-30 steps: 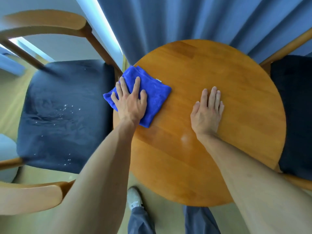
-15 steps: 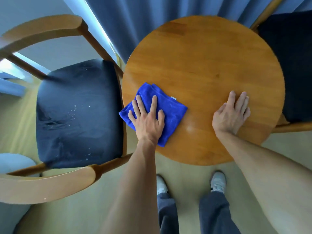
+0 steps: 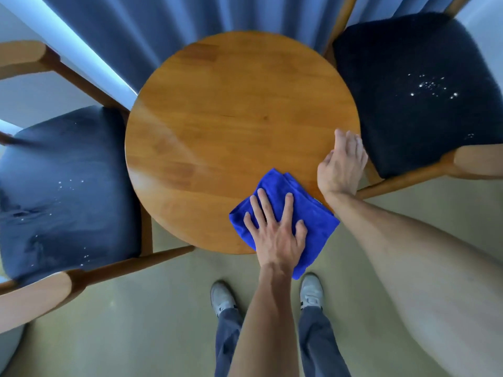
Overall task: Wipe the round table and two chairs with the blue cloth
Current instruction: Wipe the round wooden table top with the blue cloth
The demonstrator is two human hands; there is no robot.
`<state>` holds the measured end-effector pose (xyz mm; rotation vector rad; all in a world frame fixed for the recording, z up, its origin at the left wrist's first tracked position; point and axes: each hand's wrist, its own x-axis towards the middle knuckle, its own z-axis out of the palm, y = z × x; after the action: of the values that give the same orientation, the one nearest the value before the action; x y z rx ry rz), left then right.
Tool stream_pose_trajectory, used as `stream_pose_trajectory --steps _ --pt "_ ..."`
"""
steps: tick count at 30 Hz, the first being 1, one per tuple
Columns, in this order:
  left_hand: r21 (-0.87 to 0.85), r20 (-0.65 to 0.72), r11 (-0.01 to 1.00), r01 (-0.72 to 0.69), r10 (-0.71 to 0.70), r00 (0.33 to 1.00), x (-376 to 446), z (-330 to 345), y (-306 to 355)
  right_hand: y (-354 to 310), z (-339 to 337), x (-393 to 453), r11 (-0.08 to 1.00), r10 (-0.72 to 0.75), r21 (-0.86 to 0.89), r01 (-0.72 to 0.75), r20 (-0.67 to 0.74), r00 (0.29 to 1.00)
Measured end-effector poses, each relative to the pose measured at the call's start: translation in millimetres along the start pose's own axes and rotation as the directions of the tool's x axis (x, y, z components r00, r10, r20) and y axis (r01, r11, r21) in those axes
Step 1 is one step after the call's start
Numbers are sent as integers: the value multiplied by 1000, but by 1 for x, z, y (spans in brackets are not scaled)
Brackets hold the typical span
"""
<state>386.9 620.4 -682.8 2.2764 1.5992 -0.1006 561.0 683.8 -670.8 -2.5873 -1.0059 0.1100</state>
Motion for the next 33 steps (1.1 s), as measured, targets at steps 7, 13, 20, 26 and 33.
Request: stream_pose_trajectory --steps 7,13,20,26,33 --pt "-110 -4 987 114 -115 993 29 11 75 75 -17 -2 998 1 -56 -1 -12 1000" --pt "-216 -150 937 275 -310 939 56 -29 -7 39 -5 -74 981 -194 8 194 111 975" --pt "-193 -150 709 678 -705 694 27 -55 -128 13 12 -116 941 -252 -166 295 238 938" --pt "-433 -175 589 682 -797 578 22 -61 -178 -7 15 -121 899 -316 -220 379 275 908" --pt "-577 -129 545 608 -796 591 32 -72 -230 -102 43 -162 793 -502 -161 588 375 780"
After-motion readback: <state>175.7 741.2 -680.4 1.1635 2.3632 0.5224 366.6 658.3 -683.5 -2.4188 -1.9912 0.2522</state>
